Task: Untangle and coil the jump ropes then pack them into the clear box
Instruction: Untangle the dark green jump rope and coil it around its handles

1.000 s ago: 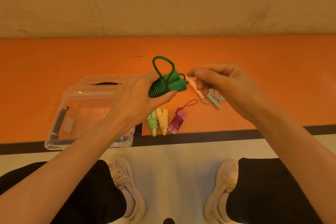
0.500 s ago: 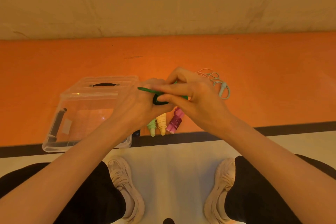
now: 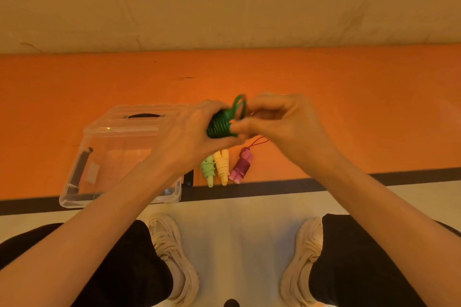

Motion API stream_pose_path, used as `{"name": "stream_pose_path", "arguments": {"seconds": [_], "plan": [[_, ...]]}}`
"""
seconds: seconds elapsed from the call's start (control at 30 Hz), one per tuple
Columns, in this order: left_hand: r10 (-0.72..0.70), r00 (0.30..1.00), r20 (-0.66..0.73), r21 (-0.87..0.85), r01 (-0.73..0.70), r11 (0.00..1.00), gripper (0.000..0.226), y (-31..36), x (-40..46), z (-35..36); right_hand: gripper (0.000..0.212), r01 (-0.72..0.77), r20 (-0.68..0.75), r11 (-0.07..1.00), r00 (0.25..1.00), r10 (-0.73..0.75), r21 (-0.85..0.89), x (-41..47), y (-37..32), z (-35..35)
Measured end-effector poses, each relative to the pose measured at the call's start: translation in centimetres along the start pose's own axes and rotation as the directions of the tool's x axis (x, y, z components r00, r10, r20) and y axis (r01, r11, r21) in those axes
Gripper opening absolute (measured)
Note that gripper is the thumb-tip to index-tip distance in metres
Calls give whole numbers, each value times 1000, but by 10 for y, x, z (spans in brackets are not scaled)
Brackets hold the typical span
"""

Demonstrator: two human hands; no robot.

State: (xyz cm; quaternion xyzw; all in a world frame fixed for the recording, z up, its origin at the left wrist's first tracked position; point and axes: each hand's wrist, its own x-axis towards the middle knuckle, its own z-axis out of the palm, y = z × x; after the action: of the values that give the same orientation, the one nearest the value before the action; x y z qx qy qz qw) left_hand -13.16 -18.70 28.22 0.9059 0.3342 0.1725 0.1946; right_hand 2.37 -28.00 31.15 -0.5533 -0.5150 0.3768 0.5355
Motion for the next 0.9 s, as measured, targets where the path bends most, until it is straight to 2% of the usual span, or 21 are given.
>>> {"name": "stream_pose_path", "arguments": {"seconds": [0.03, 0.1, 0.17, 0.2, 0.4, 0.57, 0.67, 0.77, 0.9], "plan": [[-24, 999, -27, -22, 23, 999, 46, -3, 2, -1, 13, -89, -61, 984, 993, 99, 157, 2, 0, -4], [-65, 996, -54, -81, 60, 995, 64, -8, 5, -4, 13, -214, -62, 893, 964, 259, 397, 4, 4, -11], [-101, 991, -83, -187, 84, 979, 70, -11, 5, -8, 14, -295, 1, 792, 937, 349, 535, 5, 9, -17], [-115, 988, -98, -229, 90, 969, 70, -12, 5, -9, 16, -334, 34, 767, 925, 379, 548, 5, 10, -18], [-157, 976, -153, -346, 96, 933, 59, -13, 0, -8, 26, -497, 143, 811, 867, 477, 310, 4, 17, -23], [-130, 981, -143, -408, 62, 911, 52, -4, -4, -5, 18, -508, 184, 840, 859, 478, 192, 8, 18, -21], [-73, 991, -114, -382, 24, 924, 54, 2, -7, -2, 10, -499, 168, 859, 862, 478, 114, 8, 18, -19], [-29, 994, -107, -320, -7, 947, 52, 7, -9, -2, 11, -473, 115, 873, 880, 461, 117, 10, 17, -19], [17, 992, -128, -252, -49, 967, 51, 7, -7, -4, 8, -476, 109, 848, 880, 463, 233, 10, 15, -23]]}}
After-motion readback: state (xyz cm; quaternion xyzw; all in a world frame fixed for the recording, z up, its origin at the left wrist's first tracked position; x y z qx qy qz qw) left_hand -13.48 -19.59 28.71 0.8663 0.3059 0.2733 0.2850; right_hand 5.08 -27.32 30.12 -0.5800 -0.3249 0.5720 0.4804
